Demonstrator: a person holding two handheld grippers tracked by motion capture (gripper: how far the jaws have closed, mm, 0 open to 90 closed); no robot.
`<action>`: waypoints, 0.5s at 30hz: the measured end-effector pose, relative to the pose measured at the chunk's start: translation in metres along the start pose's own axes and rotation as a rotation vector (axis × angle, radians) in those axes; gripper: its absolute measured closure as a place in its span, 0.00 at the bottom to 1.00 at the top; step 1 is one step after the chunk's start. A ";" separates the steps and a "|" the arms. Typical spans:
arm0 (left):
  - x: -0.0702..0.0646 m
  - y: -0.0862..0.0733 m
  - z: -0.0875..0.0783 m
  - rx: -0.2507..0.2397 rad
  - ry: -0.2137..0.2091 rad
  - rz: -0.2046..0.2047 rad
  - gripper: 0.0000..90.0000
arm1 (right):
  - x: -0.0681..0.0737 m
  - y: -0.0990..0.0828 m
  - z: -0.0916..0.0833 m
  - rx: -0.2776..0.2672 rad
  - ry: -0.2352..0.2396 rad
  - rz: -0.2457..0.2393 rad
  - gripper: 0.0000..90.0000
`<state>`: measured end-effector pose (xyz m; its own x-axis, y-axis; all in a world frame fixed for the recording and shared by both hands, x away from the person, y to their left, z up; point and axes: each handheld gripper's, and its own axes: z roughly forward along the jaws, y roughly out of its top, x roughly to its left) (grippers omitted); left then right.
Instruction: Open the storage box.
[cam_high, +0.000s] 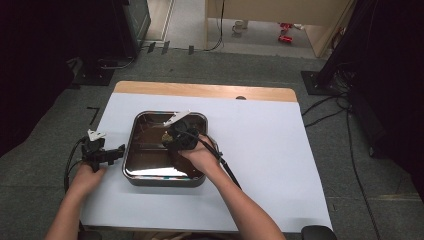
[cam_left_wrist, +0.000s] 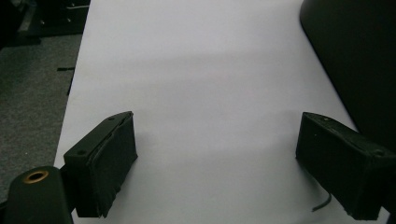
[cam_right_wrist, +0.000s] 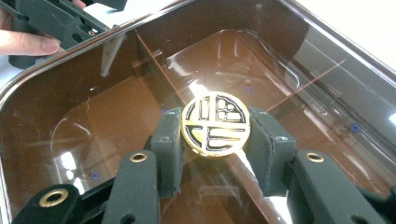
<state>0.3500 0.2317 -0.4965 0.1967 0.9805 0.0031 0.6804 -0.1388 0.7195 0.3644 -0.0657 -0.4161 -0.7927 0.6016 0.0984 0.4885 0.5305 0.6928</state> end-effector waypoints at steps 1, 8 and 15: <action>0.000 0.000 0.000 0.000 0.000 0.000 0.14 | 0.000 0.001 -0.002 0.001 0.006 0.001 0.65; 0.000 0.000 0.000 0.000 -0.001 0.000 0.14 | 0.001 0.006 -0.010 -0.009 0.005 0.001 0.65; 0.000 0.000 0.000 0.002 -0.001 0.000 0.14 | 0.009 0.019 -0.025 -0.030 0.011 -0.032 0.65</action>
<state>0.3500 0.2317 -0.4963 0.1975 0.9803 0.0021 0.6820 -0.1389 0.7180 0.3574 -0.0651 -0.3841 -0.8120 0.5776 0.0838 0.4516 0.5310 0.7170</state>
